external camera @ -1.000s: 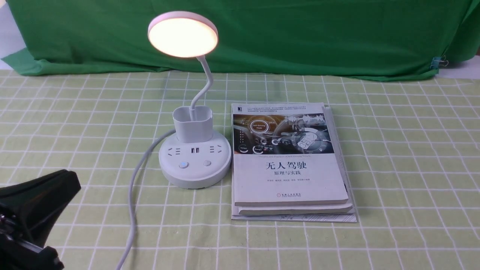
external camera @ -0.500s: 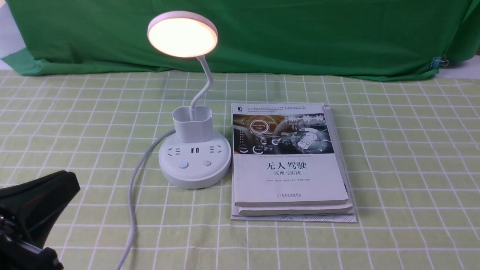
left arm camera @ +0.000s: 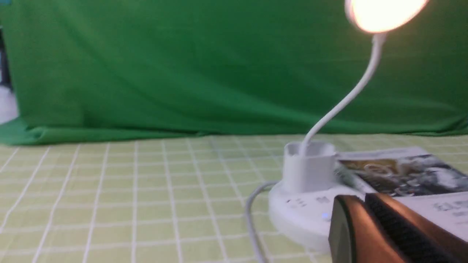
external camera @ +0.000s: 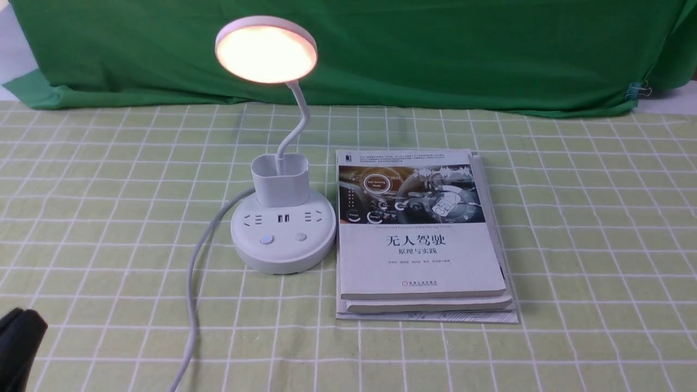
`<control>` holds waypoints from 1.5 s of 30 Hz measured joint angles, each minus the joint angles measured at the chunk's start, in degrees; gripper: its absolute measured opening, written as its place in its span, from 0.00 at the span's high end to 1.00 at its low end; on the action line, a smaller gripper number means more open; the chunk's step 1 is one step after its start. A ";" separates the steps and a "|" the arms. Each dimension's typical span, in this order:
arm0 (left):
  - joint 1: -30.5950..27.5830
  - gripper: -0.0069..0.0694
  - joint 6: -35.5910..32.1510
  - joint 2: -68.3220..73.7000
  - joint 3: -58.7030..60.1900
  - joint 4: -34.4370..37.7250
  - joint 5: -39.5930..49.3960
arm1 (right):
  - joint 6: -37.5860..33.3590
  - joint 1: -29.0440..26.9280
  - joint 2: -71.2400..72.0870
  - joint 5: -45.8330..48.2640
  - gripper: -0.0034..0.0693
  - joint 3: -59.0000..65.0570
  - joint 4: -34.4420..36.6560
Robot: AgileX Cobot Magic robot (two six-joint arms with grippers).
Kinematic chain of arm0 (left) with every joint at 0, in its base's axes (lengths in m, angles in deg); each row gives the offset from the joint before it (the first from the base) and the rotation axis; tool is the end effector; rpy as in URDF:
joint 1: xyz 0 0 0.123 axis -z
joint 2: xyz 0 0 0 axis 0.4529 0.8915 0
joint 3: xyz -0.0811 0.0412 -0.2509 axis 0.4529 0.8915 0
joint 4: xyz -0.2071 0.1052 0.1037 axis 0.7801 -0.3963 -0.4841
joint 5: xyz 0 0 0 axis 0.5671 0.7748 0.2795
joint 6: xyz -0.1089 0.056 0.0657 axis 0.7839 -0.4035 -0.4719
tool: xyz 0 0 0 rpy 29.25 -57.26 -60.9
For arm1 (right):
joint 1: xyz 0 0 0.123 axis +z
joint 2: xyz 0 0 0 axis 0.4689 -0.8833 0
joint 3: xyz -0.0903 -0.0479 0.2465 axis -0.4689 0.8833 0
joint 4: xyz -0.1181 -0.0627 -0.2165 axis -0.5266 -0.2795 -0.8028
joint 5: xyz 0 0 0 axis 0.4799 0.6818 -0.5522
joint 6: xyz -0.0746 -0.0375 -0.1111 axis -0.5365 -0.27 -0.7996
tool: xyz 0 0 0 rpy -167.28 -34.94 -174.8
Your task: Turn on the table lamp on the green coffee tablecloth with your hand.
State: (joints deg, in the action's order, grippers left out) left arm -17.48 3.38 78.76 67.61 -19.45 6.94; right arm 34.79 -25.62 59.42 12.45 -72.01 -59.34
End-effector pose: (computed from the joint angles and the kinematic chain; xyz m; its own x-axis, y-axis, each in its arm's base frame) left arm 0.1243 -0.0205 0.2020 -0.0288 -0.0222 -0.9993 0.1619 0.9865 -0.0266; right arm 0.1237 0.0098 0.1833 -0.1349 -0.1149 -0.9842 -0.0897 0.9906 -0.1034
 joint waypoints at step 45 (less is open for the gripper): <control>-11.80 0.85 -7.08 -0.46 0.46 -1.51 7.83 | -0.05 0.00 0.00 0.03 0.62 0.00 0.00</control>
State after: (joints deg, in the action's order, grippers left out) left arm -29.28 -3.70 78.29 68.07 -20.96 14.76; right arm 34.74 -25.62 59.42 12.48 -72.01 -59.34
